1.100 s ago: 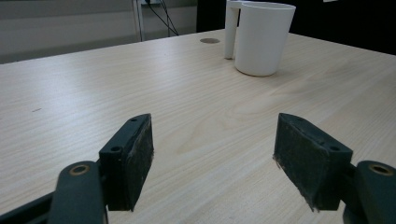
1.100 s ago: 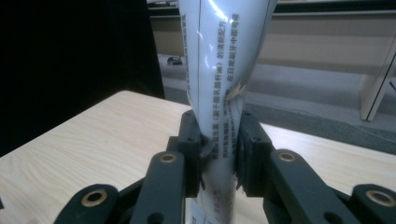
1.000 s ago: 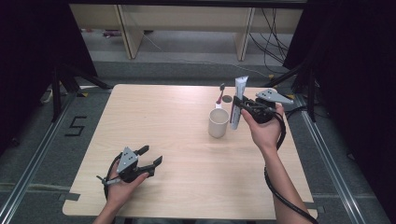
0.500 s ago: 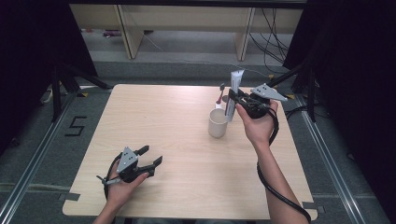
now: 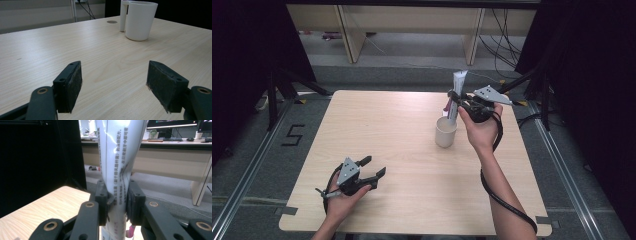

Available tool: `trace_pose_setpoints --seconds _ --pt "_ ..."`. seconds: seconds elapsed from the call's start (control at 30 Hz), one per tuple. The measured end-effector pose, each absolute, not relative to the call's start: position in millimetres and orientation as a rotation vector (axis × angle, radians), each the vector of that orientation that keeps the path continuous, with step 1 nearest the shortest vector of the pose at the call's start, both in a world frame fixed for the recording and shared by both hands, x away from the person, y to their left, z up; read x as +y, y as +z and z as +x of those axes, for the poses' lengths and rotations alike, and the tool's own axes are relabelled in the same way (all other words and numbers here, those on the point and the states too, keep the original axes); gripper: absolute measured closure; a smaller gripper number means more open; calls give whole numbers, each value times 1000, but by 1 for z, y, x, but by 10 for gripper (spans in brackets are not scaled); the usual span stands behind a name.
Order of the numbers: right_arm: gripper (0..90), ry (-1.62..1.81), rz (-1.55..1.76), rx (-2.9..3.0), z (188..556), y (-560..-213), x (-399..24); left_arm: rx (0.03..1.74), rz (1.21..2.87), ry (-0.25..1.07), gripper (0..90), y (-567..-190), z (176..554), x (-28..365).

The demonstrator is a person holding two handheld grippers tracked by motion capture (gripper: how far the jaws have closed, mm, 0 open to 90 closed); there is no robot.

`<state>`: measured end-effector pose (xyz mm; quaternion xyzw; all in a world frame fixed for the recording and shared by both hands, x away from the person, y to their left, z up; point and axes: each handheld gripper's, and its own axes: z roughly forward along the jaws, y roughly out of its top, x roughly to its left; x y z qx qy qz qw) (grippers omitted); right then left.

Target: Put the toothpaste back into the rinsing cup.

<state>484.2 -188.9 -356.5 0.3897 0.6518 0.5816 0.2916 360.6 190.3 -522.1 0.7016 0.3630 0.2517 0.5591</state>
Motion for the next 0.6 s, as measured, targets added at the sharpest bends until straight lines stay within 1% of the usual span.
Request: trace_pose_setpoints --seconds 0.6 --pt "748 1522 1040 1722 493 -374 -183 856 1654 592 282 -522 360 190"
